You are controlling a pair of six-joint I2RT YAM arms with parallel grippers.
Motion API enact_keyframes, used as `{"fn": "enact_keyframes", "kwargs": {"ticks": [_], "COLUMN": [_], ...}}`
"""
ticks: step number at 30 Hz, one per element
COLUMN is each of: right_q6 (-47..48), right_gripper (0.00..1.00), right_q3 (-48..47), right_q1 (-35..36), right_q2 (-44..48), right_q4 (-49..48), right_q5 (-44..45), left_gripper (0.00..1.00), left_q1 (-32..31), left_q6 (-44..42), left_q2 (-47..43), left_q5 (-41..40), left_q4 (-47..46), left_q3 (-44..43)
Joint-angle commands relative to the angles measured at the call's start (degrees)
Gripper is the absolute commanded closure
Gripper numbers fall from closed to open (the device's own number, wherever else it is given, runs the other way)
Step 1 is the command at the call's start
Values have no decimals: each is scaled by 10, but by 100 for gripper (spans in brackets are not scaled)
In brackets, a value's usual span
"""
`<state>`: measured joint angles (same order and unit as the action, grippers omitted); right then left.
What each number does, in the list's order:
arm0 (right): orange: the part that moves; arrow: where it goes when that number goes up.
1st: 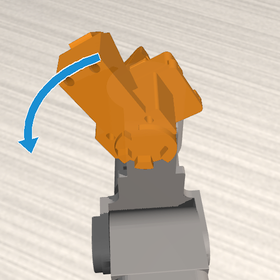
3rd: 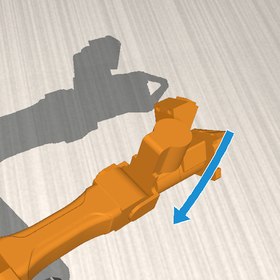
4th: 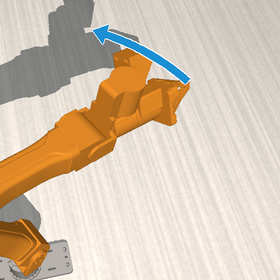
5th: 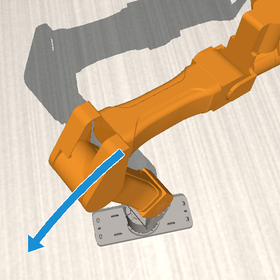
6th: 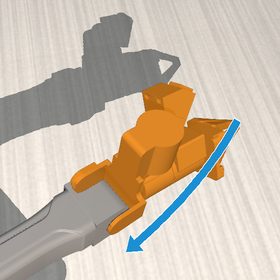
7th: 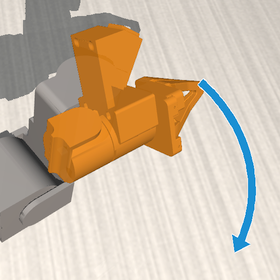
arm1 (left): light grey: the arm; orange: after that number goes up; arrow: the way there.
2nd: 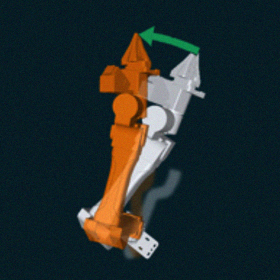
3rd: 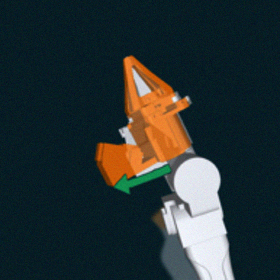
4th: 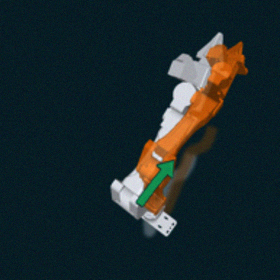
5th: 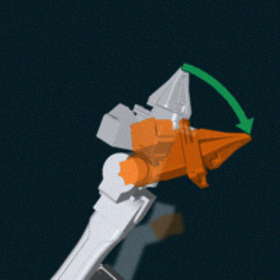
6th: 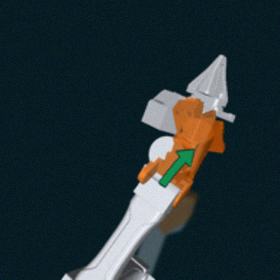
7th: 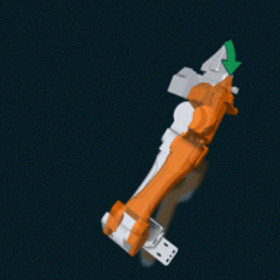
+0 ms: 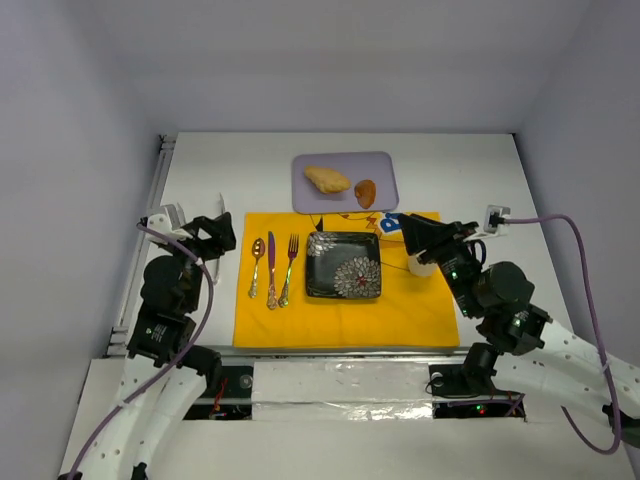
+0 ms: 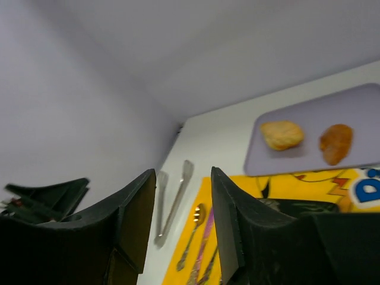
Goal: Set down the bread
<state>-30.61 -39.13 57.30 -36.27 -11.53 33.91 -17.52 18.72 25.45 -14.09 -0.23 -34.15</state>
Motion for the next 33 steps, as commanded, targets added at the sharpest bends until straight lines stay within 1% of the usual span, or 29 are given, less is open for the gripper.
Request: {"fn": "enact_keyframes", "kwargs": {"ticks": [1,3,7,10,11,12,13,14,15,16,17,21,22,23,24,25,26,28,29,30,31,32,33], "right_q6": [60,66,73,67,65,64,62,58,56,50,49,46,44,44,45,45,44,42,42,40,38,37,36], "right_gripper": [52,51,52,61,78,88,97,100,100,100,100,100,100,100,98,97,94,91,87,85,83,79,77], "right_q3": [26,42,72,90,92,93,92,89,87,86,87,92,91,92,91,91,91,86,85,85,85,85,84], "right_q1": [-2,-2,-2,-2,-2,-2,-2,-2,-2,-2,-2,-2,-2,-2,-2,-2,-2,-2,-2,-2,-2,-2,-2], "right_q2": [2,0,5,15,17,20,23,23,26,27,34,47,50,52,52,52,52,47,46,45,44,43,42], "right_q4": [-36,-47,-61,-76,-78,-76,-73,-61,-56,-52,-53,-48,-46,-46,-44,-42,-40,-35,-33,-30,-29,-30,-29], "right_q5": [87,98,115,123,121,117,116,117,114,110,107,102,99,97,97,99,100,99,99,106,110,110,104], "left_gripper": [29,29,30,33,34,36,48,57,70,98,100,100,92,78,64,44,41,40,40,40,41,42,42], "left_q1": [2,2,2,2,2,2,2,7,7,7,7,13,13,27,35,44,56,91,101,109,115,115,115], "left_q6": [-10,-15,-18,-15,-14,-14,-15,-15,-14,-15,-14,-18,-22,-30,-37,-45,-52,-52,-52,-53,-54,-57,-64], "left_q2": [11,20,44,76,95,107,118,146,162,178,213,297,309,329,338,346,366,391,421,438,454,490,509], "left_q5": [-14,-16,6,4,-1,-7,-26,-37,-45,-55,-59,-73,-80,-90,-87,-80,-64,-48,-22,-9,-2,3,5], "left_q4": [-24,-25,-41,-38,-34,-29,-17,-10,-2,17,25,59,60,57,49,32,27,19,16,11,8,11,14], "left_q3": [1,3,5,2,-1,-8,-13,-19,-34,-42,-50,-103,-108,-110,-110,-109,-109,-115,-117,-123,-130,-137,-155]}}
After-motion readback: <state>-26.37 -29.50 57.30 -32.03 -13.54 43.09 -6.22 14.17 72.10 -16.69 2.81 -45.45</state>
